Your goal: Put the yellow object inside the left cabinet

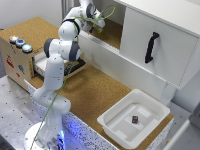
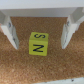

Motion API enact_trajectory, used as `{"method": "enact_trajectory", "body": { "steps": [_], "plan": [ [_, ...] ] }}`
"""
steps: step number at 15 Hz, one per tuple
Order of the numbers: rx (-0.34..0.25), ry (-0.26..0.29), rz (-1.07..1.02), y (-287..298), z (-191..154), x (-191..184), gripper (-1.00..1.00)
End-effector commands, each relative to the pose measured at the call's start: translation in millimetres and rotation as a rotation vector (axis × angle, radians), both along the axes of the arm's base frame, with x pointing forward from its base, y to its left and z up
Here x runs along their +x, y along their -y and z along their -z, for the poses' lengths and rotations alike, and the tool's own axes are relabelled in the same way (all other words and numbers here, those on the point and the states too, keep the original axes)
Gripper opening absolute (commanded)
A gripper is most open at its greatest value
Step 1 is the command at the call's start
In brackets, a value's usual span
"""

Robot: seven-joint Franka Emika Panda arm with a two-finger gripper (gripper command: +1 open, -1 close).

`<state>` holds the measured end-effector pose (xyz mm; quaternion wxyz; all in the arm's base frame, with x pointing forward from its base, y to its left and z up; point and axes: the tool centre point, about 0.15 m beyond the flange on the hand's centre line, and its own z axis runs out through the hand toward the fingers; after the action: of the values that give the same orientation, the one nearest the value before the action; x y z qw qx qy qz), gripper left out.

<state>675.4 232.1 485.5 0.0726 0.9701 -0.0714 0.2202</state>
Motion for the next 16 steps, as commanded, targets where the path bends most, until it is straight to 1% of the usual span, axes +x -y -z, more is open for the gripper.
{"method": "enact_trajectory", "body": {
  "steps": [1,3,5,6,8,9,10,11,16],
  "plan": [
    [-0.021,-0.042,0.02,4.2,-14.5,-40.7,1.0],
    [-0.001,-0.029,0.024,5.6,-21.4,-65.2,1.0],
    [0.0,-0.038,0.025,8.8,-27.1,-89.4,1.0],
    [0.01,-0.056,0.024,12.7,-28.6,-103.2,1.0],
    [0.035,-0.127,0.012,19.6,-28.2,-128.0,1.0],
    [0.045,-0.145,-0.001,21.5,-29.5,-138.8,1.0],
    [0.084,-0.158,-0.02,24.9,-31.3,-148.9,1.0],
    [0.106,-0.159,-0.035,27.5,-31.6,-156.2,1.0],
    [0.209,-0.282,-0.229,54.6,-3.5,-208.9,1.0]
  ]
}}
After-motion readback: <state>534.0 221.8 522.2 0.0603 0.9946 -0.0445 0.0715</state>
